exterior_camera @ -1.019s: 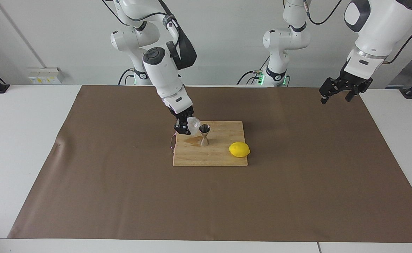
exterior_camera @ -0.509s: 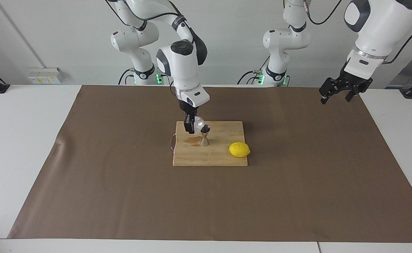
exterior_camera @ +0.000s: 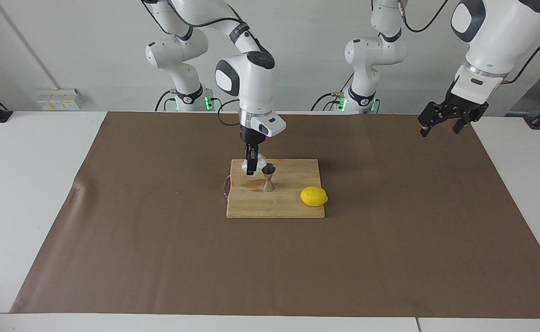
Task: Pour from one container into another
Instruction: 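Tilt the white cup with the right gripper to pour into the metal cup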
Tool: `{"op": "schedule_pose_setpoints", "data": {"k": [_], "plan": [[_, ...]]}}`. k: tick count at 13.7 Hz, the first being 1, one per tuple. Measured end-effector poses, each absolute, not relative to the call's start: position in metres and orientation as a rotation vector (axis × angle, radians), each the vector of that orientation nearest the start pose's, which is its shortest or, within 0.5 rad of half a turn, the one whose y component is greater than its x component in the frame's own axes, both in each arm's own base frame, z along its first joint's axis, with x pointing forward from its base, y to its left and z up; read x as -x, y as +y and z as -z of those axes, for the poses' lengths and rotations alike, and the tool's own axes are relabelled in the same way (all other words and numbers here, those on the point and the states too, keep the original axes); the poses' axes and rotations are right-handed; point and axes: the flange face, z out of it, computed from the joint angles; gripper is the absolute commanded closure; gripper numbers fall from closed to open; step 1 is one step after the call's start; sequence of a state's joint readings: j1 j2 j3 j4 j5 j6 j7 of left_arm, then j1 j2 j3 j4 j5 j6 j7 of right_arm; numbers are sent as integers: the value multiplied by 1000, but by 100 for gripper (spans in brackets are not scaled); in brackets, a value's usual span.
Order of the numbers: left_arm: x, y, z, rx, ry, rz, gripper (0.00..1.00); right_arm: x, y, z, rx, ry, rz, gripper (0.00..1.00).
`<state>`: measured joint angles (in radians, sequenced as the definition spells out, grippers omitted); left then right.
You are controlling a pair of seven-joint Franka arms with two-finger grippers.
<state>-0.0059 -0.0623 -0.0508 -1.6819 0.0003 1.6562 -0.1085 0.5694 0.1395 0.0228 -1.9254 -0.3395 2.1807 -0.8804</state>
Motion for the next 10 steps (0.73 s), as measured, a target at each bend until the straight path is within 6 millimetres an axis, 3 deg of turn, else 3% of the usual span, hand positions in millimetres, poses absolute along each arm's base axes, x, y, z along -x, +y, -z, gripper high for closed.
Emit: {"op": "schedule_pose_setpoints", "data": {"k": [10], "plan": [[-541,-32,-613,3140,-81,57,0,-502,346,-431,-1649,2098,-67,66]]}}
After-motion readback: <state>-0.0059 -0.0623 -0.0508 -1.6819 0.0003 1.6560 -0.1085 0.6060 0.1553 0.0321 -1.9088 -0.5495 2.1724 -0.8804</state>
